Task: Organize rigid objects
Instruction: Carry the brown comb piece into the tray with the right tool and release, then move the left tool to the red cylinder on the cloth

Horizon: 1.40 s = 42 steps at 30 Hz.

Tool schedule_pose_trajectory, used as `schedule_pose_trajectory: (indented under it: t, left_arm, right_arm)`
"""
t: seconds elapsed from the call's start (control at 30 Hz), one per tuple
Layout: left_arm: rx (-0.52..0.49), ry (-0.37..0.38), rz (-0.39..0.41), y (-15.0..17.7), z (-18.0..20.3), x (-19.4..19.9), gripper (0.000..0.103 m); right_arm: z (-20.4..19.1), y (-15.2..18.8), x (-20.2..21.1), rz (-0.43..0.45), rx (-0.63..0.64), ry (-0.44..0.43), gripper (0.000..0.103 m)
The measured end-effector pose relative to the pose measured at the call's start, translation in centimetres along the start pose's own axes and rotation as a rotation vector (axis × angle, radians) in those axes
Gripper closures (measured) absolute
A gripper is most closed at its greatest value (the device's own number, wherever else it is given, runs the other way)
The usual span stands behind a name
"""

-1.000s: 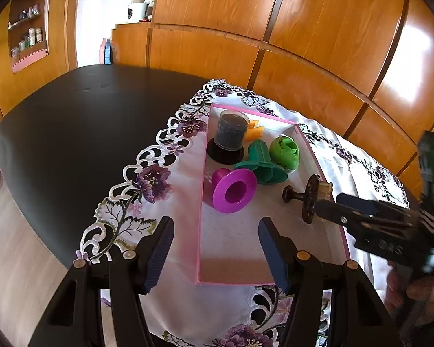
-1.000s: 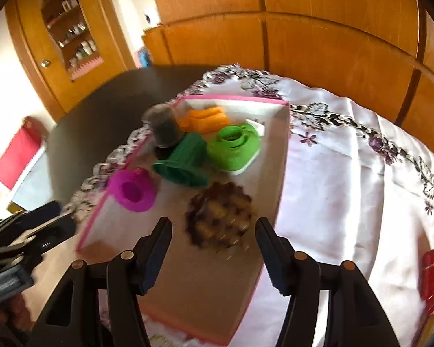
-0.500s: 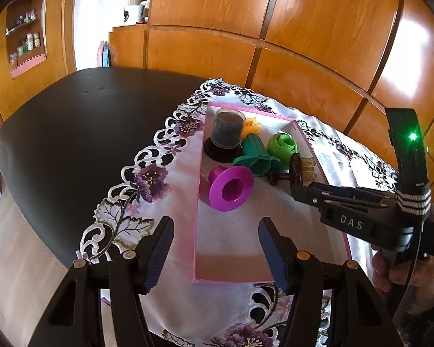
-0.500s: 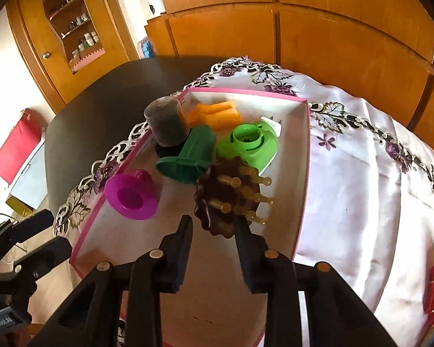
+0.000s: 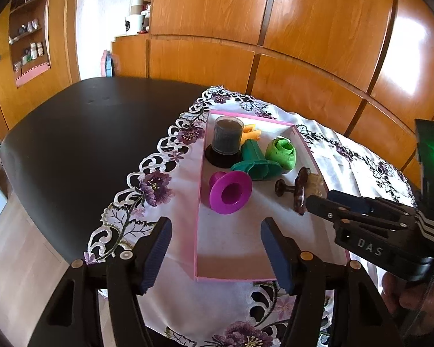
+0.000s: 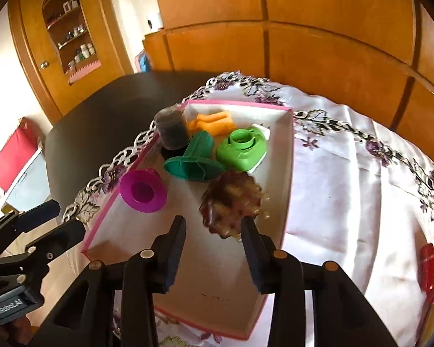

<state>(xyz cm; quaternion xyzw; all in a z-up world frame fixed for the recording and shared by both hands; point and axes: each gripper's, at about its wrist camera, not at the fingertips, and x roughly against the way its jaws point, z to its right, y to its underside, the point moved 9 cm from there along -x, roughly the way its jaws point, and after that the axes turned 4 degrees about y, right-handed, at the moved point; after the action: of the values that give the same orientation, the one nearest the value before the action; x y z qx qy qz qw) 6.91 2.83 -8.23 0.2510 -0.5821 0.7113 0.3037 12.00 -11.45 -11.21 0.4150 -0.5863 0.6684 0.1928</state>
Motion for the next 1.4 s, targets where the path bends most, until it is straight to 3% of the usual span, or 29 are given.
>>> schedule_pose_trajectory:
  t: [0.47,0.73,0.97,1.23,1.4]
  left_arm:
    - [-0.075,0.024,0.000,0.7,2.7,0.6,0.038]
    - [-0.134,0.057,-0.003,0.7,4.9,0.6,0.038]
    - [-0.216,0.109,-0.016,0.7,8.2,0.3,0.038]
    - [-0.285,0.176,-0.059,1.3,12.1,-0.6,0.038]
    - [-0.363,0.229,-0.077,1.7,15.6,-1.0,0.038]
  right_arm:
    - [2.4,1.1,3.2,0.056,-0.068,0.053,0.062]
    - [6.4,1.7,5.0,0.074,-0.137,0.106,0.061]
    - [14.1,2.4,8.4,0.109,-0.249,0.198,0.061]
    - [26.0,4.8,13.8,0.146,-0.415,0.400,0.061]
    - [33.0,8.2,16.6,0.175,-0.564,0.533,0.060]
